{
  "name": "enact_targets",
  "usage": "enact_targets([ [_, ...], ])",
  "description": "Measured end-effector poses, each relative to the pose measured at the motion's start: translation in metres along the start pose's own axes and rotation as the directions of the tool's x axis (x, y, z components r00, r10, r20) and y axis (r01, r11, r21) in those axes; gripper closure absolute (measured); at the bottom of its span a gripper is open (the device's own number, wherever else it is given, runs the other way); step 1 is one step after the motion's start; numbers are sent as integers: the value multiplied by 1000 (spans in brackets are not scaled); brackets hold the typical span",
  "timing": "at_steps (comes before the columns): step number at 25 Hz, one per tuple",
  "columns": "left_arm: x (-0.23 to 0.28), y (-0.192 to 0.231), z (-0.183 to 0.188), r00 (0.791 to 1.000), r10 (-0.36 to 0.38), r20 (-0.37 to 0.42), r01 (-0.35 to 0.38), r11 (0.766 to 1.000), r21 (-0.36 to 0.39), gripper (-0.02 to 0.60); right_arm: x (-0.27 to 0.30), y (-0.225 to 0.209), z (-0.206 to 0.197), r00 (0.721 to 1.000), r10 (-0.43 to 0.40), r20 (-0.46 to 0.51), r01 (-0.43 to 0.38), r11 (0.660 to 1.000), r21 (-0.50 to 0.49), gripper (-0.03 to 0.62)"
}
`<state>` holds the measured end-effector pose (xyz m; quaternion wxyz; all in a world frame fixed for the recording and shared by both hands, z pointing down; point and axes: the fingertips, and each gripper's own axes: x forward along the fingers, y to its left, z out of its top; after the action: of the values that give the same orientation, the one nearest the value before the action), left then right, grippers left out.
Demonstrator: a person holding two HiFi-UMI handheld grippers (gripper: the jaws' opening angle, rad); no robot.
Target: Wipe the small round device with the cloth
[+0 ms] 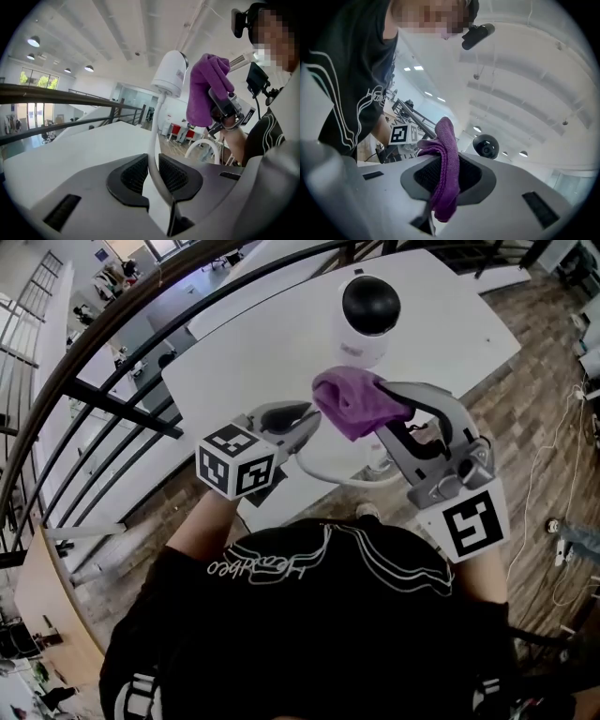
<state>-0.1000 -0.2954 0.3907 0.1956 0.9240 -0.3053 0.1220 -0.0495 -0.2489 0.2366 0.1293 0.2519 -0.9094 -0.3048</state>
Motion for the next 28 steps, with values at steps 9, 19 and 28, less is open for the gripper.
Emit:
enact_targets([
  [9,11,1,6,975,221,27,-222,974,46,520,-46,-38,-7,951,254,178,-232,963,-139,528],
  [19,16,12,2,933,359,38,-361,928,91,518,-48,-75,-40,882,351,315,-214,893,-396,528],
  [28,16,12,4,922,388,9,-386,915,117,518,-31,-80,-29,838,405,366,-148,814,-562,528],
])
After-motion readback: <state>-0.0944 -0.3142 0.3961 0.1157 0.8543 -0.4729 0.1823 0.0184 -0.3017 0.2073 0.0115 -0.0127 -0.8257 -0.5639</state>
